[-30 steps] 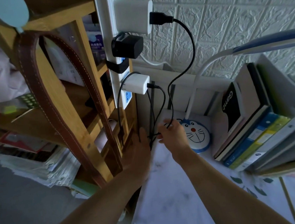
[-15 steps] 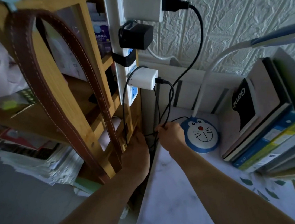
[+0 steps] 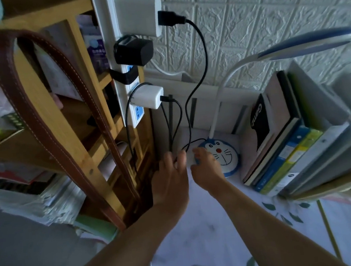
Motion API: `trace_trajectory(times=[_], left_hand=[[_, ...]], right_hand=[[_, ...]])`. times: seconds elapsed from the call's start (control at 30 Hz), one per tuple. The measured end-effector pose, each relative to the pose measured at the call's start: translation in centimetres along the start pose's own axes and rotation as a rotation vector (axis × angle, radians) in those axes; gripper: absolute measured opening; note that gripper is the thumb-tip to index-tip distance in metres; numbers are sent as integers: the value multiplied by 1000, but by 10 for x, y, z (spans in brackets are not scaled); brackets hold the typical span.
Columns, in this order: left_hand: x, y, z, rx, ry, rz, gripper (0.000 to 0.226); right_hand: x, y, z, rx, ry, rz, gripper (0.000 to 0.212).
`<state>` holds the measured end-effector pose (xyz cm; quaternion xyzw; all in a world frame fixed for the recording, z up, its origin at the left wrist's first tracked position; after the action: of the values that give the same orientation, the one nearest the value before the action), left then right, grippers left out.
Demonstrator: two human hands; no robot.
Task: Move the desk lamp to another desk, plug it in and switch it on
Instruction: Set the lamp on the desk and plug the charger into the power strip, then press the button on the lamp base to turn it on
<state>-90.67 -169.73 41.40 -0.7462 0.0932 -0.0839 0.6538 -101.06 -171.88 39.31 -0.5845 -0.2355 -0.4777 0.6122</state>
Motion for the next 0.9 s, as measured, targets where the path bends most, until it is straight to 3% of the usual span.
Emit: trace_trajectory(times=[0.2, 0.37, 0.6, 0.9], left_hand=[[-42, 18, -3, 25, 176, 50, 63], [-62, 41, -23, 123, 191, 126, 68], [-72, 81, -65, 250, 94, 265, 75], [-81, 132, -96, 403, -4, 354, 105]], right_hand=[[-32, -29, 0, -51, 76, 54, 62], [-55, -50, -17, -89, 88, 117, 64], [-81, -55, -58, -80, 146, 85, 57], [-99, -46, -96, -79, 191, 119, 57]])
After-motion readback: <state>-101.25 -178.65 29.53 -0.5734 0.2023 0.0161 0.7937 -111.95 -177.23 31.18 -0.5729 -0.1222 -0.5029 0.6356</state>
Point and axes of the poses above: each hand's wrist, its own z-axis away from the middle knuckle, its own y-axis out of the palm, x = y × z, the point moved 6 cm from there along -z, towards the middle knuckle, and after that the axes turned 11 degrees about -z, right-handed, at the moved point
